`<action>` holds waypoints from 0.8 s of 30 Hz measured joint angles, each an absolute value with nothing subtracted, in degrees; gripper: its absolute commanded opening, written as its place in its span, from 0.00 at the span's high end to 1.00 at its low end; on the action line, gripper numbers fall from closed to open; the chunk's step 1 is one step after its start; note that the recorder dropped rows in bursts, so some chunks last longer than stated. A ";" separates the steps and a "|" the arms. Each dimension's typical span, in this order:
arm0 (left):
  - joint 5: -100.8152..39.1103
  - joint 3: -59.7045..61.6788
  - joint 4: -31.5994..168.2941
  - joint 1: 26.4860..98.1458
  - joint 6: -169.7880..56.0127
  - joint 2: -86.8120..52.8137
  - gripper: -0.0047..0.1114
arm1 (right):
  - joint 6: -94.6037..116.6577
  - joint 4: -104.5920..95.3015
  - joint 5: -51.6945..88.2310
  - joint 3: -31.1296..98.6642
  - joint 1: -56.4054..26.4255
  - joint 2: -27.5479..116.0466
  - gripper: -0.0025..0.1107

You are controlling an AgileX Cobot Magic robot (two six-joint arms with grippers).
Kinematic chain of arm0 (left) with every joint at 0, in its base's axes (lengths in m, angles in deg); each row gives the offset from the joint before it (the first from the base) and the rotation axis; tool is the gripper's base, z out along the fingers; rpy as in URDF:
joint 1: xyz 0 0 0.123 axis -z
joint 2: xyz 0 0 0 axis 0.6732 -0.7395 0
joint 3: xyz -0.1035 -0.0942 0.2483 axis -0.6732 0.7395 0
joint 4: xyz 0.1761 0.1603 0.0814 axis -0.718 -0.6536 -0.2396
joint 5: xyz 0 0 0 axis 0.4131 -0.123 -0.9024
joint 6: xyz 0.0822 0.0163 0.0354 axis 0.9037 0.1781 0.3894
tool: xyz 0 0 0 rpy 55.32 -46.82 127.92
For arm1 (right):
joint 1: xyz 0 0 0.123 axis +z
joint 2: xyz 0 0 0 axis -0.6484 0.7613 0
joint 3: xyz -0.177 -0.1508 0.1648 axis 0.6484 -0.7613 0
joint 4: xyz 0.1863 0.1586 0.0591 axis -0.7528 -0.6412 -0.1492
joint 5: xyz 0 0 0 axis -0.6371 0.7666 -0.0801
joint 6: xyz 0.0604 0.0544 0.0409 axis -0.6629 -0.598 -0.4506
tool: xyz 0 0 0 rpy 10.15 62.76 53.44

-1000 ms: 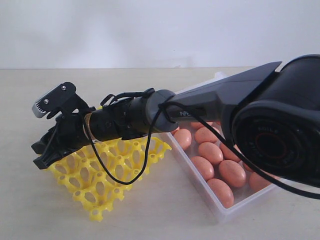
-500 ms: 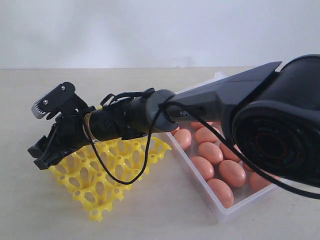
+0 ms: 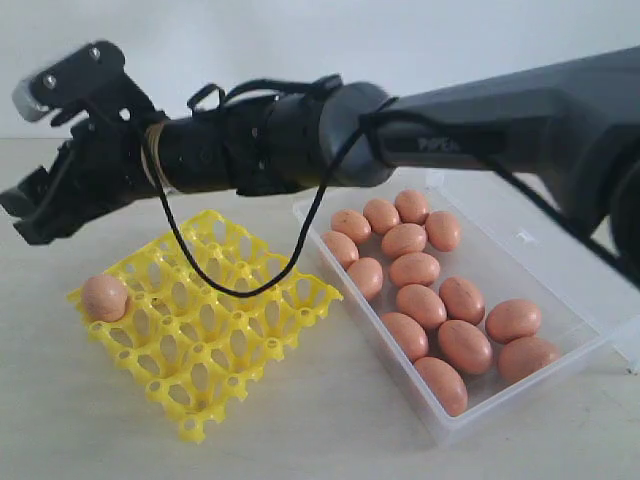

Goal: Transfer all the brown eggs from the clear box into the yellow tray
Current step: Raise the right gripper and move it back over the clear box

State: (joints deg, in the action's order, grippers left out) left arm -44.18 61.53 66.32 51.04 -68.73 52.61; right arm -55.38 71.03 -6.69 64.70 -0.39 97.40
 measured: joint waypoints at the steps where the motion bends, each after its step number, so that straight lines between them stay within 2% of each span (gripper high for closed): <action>1: -44.18 61.53 66.32 51.04 -68.73 52.61 0.92 | -56.79 72.67 -6.69 64.70 -0.39 95.97 0.72; 3: -44.18 61.53 66.32 51.04 -68.73 52.61 0.92 | -64.96 82.41 -6.69 64.70 -0.39 91.78 0.98; 6: -44.18 61.53 66.32 51.04 -68.73 52.61 0.92 | -80.50 93.22 -10.77 63.62 -1.27 85.38 0.98; 9: -44.18 61.53 66.32 51.04 -68.73 52.61 0.92 | -82.36 94.45 -19.11 61.13 -4.61 80.46 0.98; 11: -44.18 61.53 66.32 51.04 -68.73 52.61 0.92 | -80.23 94.85 -18.43 57.78 -7.47 77.82 0.98; 15: -44.18 61.53 66.32 51.04 -68.73 52.61 0.92 | -74.39 95.44 -6.61 47.66 -11.52 71.57 0.98; 20: -44.18 61.53 66.32 51.04 -68.73 52.61 0.92 | -64.91 95.44 11.77 33.95 -11.28 61.67 0.98; 22: -44.18 61.53 66.32 51.04 -68.73 52.61 0.92 | -63.21 94.96 27.81 27.05 -11.20 57.97 0.98; 23: -44.18 61.53 66.32 51.04 -68.73 52.61 0.92 | -60.55 90.13 40.07 24.17 -12.10 57.90 0.98; 24: -44.18 61.53 66.32 51.04 -68.73 52.61 0.92 | -58.08 86.57 43.31 23.64 -13.00 58.35 0.98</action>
State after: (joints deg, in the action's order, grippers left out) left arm -44.18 61.53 66.32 51.04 -68.73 52.61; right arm -58.08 86.57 43.31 23.64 -13.00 58.35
